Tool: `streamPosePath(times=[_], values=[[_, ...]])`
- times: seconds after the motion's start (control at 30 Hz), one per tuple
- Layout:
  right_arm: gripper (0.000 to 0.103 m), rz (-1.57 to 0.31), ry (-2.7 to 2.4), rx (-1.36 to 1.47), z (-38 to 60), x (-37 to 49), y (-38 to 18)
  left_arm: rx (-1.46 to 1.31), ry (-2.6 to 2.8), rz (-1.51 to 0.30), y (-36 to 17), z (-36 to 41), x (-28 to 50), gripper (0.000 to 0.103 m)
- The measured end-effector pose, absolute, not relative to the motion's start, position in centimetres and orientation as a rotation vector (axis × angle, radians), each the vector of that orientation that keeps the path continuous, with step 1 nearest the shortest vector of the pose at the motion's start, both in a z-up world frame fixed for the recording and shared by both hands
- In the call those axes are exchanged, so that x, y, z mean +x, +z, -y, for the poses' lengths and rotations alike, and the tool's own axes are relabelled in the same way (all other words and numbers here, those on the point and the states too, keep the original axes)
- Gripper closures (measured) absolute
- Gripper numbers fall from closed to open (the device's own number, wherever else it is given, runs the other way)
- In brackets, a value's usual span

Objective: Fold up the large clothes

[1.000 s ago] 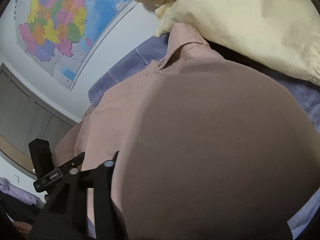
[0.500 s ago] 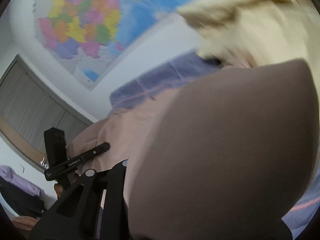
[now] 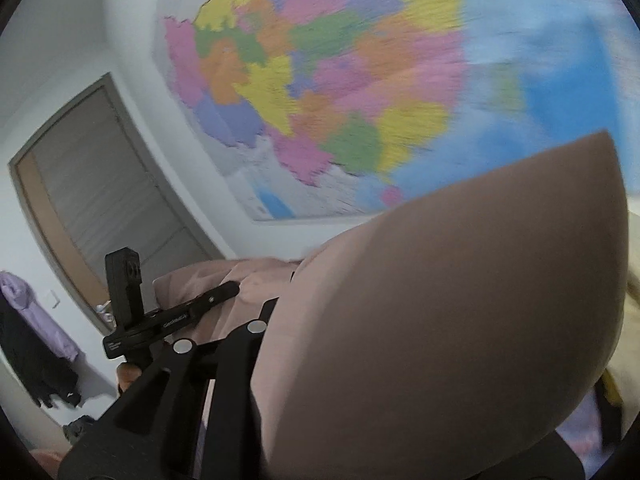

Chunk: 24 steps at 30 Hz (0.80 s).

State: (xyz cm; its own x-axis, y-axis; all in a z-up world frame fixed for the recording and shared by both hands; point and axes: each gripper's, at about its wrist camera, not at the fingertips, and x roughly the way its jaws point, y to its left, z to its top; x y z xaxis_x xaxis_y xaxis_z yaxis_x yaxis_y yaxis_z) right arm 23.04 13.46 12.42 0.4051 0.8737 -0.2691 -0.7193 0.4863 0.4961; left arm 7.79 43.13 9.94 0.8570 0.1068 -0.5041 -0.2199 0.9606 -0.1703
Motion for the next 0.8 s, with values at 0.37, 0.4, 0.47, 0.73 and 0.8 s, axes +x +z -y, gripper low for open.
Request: streamPosePath(times=[0.37,0.4,0.47,0.73,0.8], values=[[0.072,-0.941,1.07,0.198,-29.9,27.4,-3.5,-0.335,0.468,-0.741,-3.9,-57.9,12.3,0.087],[0.058,-0.962,1.072,0.207,-29.8,27.4,-4.5,-0.354,0.474,-0.75,-5.1,-58.4,12.2,0.085],[0.048,-0.974,1.067,0.238,-28.7,27.6,-5.0,-0.391,0.456,-0.76,-6.5,-59.1,12.0,0.076],[0.034,-0.996,1.08,0.374,-21.7,28.0,-4.5,-0.344,0.452,-0.802,-6.7,-59.0,11.9,0.044],[0.055,-1.022,1.05,0.401,-20.4,28.1,-5.2,-0.338,0.452,-0.815,-6.9,-59.0,11.6,0.041]])
